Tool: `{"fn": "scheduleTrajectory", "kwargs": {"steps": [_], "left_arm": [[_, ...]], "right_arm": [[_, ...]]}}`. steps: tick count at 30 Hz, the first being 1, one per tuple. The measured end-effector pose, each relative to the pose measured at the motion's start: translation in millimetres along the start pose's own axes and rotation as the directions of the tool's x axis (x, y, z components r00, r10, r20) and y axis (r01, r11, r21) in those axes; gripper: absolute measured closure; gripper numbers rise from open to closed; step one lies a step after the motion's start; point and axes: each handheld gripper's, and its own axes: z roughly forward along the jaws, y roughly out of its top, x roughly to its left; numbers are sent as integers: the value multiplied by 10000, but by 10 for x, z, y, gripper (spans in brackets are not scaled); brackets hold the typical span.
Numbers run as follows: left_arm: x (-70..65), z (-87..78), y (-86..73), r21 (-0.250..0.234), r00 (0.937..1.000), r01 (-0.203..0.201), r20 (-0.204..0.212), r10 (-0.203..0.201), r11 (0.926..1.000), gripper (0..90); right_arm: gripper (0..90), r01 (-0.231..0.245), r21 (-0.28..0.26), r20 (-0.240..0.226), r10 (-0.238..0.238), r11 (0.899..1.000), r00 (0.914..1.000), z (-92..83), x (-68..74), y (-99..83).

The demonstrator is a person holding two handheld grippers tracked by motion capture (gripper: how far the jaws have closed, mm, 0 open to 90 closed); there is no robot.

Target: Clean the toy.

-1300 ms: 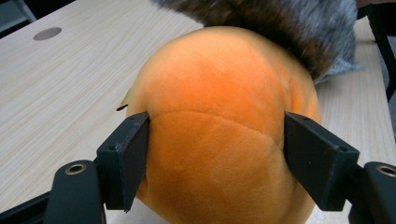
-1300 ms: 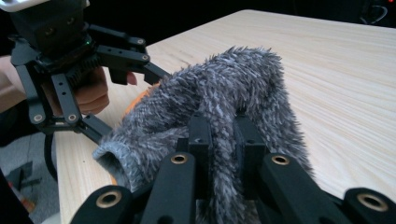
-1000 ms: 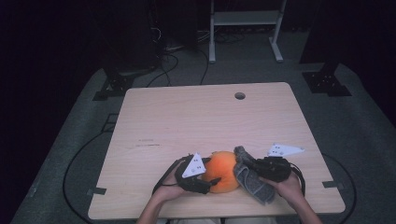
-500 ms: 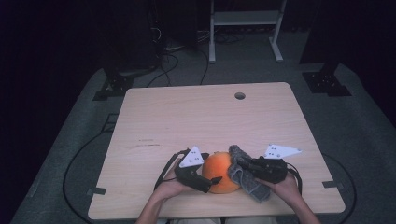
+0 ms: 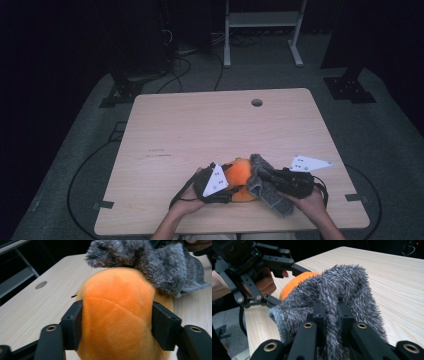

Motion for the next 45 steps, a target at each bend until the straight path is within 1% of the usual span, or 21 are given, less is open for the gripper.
{"fn": "scheduleTrajectory", "kwargs": {"steps": [2, 5, 8, 11, 16, 18, 19, 20, 22, 23, 25, 27, 31, 33, 34, 36, 38, 39, 41, 44, 45], "left_arm": [[31, -8, -19, 166, 9989, 431, 173, -434, 9989, 220], [123, -58, -7, 140, 9856, 1678, 189, -1680, 9857, 79], [157, -33, -52, 646, 9777, 2071, 214, -2088, 9762, 64], [102, -14, -106, 620, 9795, 1988, 200, -2004, 9781, 159], [68, -29, -93, 698, 9878, 1517, 250, -1538, 9860, 230], [56, -27, -95, 635, 9887, 1445, 299, -1466, 9875, 240], [34, -21, -96, 490, 9897, 1313, 505, -1338, 9901, 240], [28, -30, -90, 467, 9910, 1175, 590, -1202, 9920, 239], [36, -47, -83, 427, 9901, 1193, 688, -1221, 9919, 186], [116, -95, -60, 449, 9801, 1723, 920, -1759, 9840, 133], [192, -161, -50, 95, 9725, 2174, 839, -2174, 9760, 110], [242, -175, -48, 184, 9650, 2531, 668, -2537, 9673, 71], [189, -40, -99, 759, 9519, 2790, 1094, -2861, 9573, 56], [173, -20, -122, 650, 9447, 2830, 1535, -2898, 9569, 132], [154, -30, -126, 493, 9480, 2678, 1648, -2723, 9622, 224], [110, -54, -108, 207, 9649, 2244, 1350, -2252, 9743, 372], [102, -71, -89, -53, 9672, 2209, 1300, -2183, 9753, 445], [111, -118, -44, -685, 9655, 2236, 1522, -2113, 9723, 455], [128, -139, -15, -970, 9703, 2112, 1407, -1967, 9726, 453], [139, -92, -90, -219, 9882, 1333, 784, -1313, 9908, 410], [146, -85, -135, -180, 9865, 1448, 795, -1429, 9893, 404]], "right_arm": [[796, 19, 328, 5, -19, 9995, 10000, 46, -8, -39], [796, 221, 383, -225, -212, 9990, 9995, 102, 59, -90], [796, 623, 501, -149, -616, 9968, 9980, 103, 124, -83], [796, 602, 634, -73, -599, 9962, 9982, 93, 75, -121], [797, -126, 1102, 412, 81, 9938, 9991, 7, -110, -173], [796, -278, 842, 307, 253, 9961, 9992, -3, -117, -153], [795, -310, 47, -158, 310, 9995, 9994, 26, -78, -58], [794, -303, -118, -378, 298, 9995, 9988, 52, -57, -25], [793, 204, 313, -403, -191, 9993, 9990, 159, 11, 5], [794, 581, 454, -308, -568, 9973, 9979, 191, 42, -26], [795, 662, 532, -387, -642, 9964, 9972, 165, 40, -53], [795, 770, 662, -299, -752, 9948, 9967, 106, 33, -69], [792, 734, 597, -549, -702, 9955, 9960, 72, 45, -107], [791, 813, 621, -487, -784, 9947, 9957, 75, 62, -103], [791, 795, 643, -429, -768, 9948, 9961, 69, 69, -100], [791, 667, 669, -418, -640, 9955, 9971, 46, 62, -88], [792, 495, 630, -424, -469, 9968, 9980, 28, 56, -73], [794, 379, 376, -390, -365, 9986, 9986, -26, 54, -23], [794, 267, 6, -449, -267, 9996, 9986, -63, 61, 27], [792, 409, 10, -318, -408, 9992, 9987, 4, 66, 52], [792, 460, 214, -245, -455, 9987, 9987, 62, 51, 22]]}}
